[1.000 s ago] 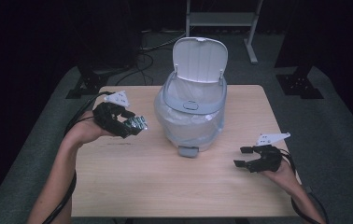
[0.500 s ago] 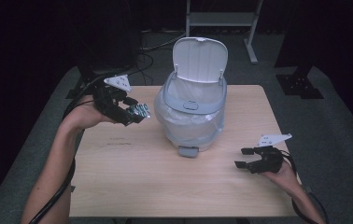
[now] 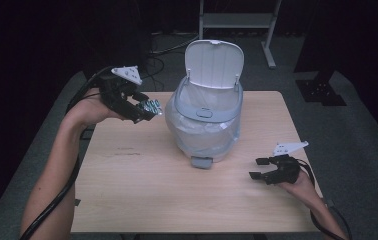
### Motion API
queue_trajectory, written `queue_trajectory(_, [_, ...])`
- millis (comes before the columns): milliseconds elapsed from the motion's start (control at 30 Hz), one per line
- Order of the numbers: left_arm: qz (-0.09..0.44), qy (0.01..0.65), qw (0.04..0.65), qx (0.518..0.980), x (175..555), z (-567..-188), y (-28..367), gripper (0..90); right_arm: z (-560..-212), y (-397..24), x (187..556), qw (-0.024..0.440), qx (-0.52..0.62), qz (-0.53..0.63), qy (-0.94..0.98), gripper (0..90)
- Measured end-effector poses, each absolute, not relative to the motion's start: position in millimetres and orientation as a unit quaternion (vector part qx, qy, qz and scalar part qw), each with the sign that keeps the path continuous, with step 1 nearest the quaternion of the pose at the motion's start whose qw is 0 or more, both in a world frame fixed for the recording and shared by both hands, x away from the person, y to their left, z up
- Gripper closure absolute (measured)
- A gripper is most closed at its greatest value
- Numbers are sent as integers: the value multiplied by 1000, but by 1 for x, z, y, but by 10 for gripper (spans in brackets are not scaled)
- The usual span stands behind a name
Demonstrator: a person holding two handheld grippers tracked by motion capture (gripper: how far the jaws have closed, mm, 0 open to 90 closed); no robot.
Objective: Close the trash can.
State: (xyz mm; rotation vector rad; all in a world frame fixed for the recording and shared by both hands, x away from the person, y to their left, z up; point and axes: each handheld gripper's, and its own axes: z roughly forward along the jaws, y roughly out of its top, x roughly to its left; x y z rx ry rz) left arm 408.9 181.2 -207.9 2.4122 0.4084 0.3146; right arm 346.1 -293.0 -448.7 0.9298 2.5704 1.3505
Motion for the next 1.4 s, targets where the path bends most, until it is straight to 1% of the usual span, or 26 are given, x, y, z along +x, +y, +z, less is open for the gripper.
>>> queue_trajectory(367, [121, 149, 335, 922, 421, -198, 179, 333, -452, -298, 348, 44, 319, 443, 836, 295])
queue_trajectory(1000, [120, 135, 334, 925, 430, -181, 161, 333, -456, -302, 347, 41, 331, 442, 833, 295])
queue_trajectory(1233, [118, 131, 331, 927, 435, -179, 148, 333, -457, -302, 349, 34, 332, 448, 829, 295])
queue_trajectory(1400, [117, 124, 327, 929, 440, -172, 134, 333, -457, -299, 348, 39, 325, 441, 836, 295])
